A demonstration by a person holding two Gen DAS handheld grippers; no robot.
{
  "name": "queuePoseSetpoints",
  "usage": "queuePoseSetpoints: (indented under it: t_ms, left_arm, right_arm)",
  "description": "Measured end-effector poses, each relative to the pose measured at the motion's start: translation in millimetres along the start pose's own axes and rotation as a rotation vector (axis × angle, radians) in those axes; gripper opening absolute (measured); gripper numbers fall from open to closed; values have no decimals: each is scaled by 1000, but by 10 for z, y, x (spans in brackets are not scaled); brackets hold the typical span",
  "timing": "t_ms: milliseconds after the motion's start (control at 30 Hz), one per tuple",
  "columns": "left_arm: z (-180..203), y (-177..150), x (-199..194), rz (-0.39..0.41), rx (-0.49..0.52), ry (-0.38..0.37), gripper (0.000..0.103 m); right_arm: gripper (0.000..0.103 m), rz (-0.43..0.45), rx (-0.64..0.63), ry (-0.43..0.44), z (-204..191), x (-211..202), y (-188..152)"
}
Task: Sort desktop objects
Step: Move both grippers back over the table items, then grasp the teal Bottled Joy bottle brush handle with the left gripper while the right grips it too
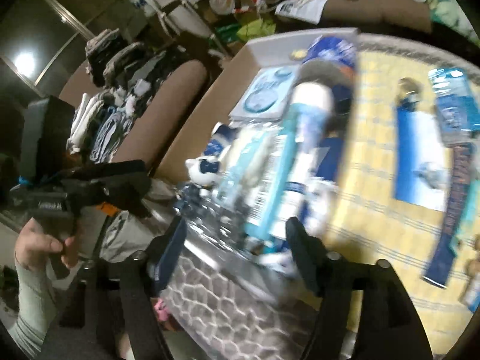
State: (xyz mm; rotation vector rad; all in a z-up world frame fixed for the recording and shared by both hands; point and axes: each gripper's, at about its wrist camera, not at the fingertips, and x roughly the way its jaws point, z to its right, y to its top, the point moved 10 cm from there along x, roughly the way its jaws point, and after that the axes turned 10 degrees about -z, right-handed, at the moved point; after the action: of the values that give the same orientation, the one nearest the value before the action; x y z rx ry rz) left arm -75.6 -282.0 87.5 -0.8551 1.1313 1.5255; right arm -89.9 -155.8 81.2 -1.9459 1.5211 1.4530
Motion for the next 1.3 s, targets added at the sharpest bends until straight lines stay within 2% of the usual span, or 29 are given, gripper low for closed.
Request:
queuePoseSetpoints:
  t_ms: [67, 200, 333, 533, 633, 833, 1067, 1300]
  left_arm:
    - [162, -28, 3, 21, 19, -8, 103]
    - [628, -79, 64, 65, 92, 16, 103]
    - [1295, -130, 199, 95, 186, 0, 103]
    - [2104, -194, 680, 68, 259, -23, 103]
    - [2366, -210, 964, 42, 268, -38, 103]
    - [2629, -134, 1605, 15, 272, 4, 103]
    - [2715, 136, 2049, 38, 253, 63, 103]
    - [2980, 597, 2432, 95, 353, 254, 103]
  right_arm:
    - [86, 35, -6, -52, 101, -179, -109]
    - [89, 87, 26, -154, 517, -531, -355]
    - [90, 128, 97, -193, 966, -843, -658]
    - [90, 205, 234, -295, 1809, -1319, -1015]
    - [90, 230, 290, -320, 2159, -1445, -1163]
    - [90, 265, 381, -302, 2697, -1466, -1334]
    - [90, 297, 424, -296, 3049, -1450, -1294]
    - [90, 299, 429, -260, 3145, -1384, -1229]
